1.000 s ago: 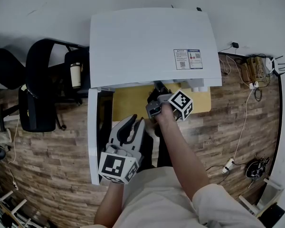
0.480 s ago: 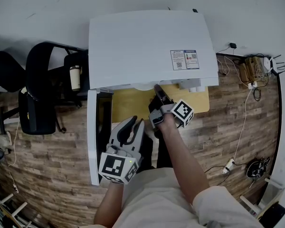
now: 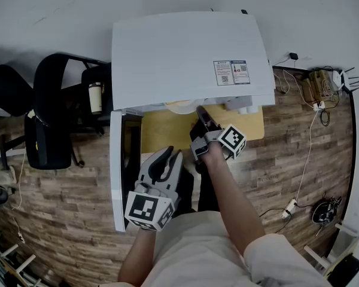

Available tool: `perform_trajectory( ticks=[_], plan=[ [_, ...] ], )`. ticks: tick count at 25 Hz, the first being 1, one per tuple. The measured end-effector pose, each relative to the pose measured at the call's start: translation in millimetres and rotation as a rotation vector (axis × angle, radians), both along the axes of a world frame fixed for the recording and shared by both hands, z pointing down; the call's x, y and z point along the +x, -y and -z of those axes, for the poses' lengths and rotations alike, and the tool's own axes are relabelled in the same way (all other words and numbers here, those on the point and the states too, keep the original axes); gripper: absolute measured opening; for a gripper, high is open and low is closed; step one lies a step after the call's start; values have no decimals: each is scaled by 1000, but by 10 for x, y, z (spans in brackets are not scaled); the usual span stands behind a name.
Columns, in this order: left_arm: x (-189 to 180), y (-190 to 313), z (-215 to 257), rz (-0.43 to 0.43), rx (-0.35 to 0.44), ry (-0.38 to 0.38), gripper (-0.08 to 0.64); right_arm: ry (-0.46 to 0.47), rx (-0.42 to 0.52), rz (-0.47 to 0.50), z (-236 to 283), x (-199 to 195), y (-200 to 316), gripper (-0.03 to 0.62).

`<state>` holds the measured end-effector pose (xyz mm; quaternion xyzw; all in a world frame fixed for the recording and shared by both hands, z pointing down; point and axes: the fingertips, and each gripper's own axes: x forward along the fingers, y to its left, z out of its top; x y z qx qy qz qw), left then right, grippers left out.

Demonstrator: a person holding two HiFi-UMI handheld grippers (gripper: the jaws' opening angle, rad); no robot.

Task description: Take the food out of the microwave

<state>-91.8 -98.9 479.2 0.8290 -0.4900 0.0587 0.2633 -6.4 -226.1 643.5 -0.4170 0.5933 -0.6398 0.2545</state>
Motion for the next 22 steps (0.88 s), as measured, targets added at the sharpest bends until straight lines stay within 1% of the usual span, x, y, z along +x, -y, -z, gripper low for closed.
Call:
perform_trajectory(
  ticks=[6, 8, 14, 16, 18, 22],
  plan=[
    [4, -16, -4, -3, 0, 5, 75, -40, -30, 3, -103, 25, -5, 16],
    [-1, -10, -2, -2, 0, 6, 75, -47, -31, 7, -118, 24, 1, 40],
    [-27, 11, -1, 6, -2, 5, 75, -45, -50, 13, -173, -9, 39, 63],
    [-36, 16, -6, 8, -3, 6, 75, -48, -60, 22, -190, -37, 54, 61],
    [-43, 19, -10, 10, -3, 6, 75, -53, -66, 28, -209, -52, 69, 40],
    [-65, 32, -7, 11, -1, 9, 75, -55, -64, 33, -204, -61, 99, 21]
  ],
)
